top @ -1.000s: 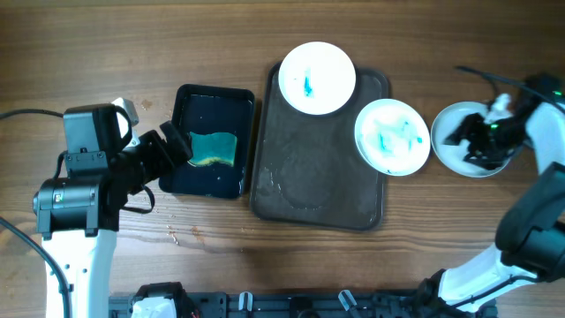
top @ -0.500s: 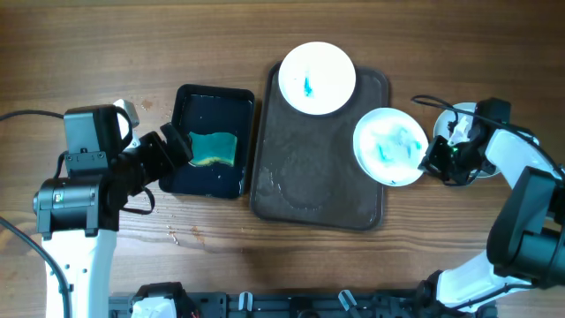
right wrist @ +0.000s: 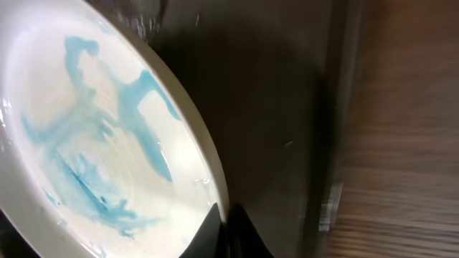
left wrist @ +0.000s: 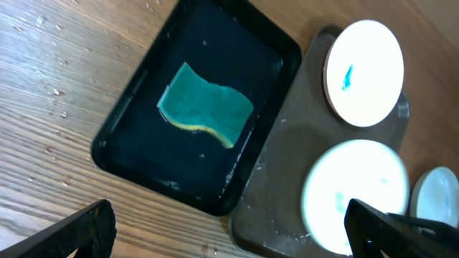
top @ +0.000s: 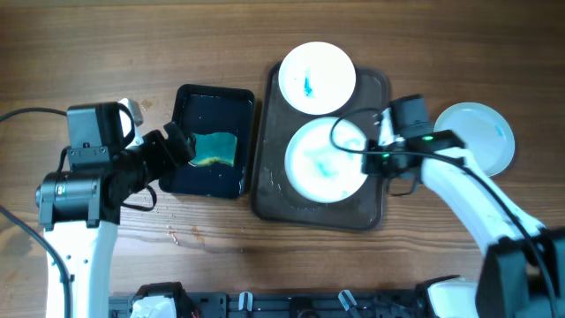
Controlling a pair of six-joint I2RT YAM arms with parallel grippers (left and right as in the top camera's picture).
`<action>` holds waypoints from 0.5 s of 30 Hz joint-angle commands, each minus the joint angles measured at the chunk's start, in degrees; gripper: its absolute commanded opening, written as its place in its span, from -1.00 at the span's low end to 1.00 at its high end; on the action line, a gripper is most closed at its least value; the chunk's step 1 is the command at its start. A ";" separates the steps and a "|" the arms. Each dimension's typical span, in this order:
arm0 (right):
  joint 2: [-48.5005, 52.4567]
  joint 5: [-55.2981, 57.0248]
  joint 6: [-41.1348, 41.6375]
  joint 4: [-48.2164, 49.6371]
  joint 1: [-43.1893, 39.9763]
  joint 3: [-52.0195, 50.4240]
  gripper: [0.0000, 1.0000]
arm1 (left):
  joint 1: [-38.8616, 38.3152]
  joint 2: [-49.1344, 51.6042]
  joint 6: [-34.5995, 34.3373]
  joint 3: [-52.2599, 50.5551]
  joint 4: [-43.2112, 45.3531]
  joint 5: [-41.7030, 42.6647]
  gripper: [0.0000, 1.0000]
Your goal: Clean dirty plates on tray and stack at the side
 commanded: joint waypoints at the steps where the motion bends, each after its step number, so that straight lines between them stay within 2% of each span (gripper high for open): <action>1: 4.59 3.43 6.54 3.08 3.30 -0.81 -0.83 | 0.04 2.86 2.93 0.96 0.15 3.67 1.00; 2: 4.55 3.54 6.69 3.23 3.41 -0.55 -0.47 | -0.72 3.96 3.19 0.96 0.15 3.32 0.99; 3: 3.96 4.55 6.14 2.27 3.34 0.24 -0.40 | -1.60 5.14 3.78 0.96 0.15 2.95 1.00; 5: 1.60 7.72 3.67 -0.83 3.32 3.04 -0.39 | -3.58 8.02 4.76 0.96 0.15 1.05 0.97; 7: -2.34 6.58 -5.35 -3.21 3.32 6.40 -0.39 | -5.79 11.89 4.35 0.96 0.17 -3.50 0.93; 8: -4.04 6.62 -7.10 -4.20 3.32 7.43 -0.39 | -6.88 14.51 4.31 0.96 0.39 -5.18 0.90; 12: -9.31 6.19 -8.46 -4.72 3.32 8.04 -0.41 | -9.51 24.70 3.67 0.96 4.26 -6.05 0.72; 15: -9.29 4.11 -8.22 -4.90 3.34 8.02 -0.41 | -9.94 32.79 -0.28 0.96 8.20 -10.34 0.64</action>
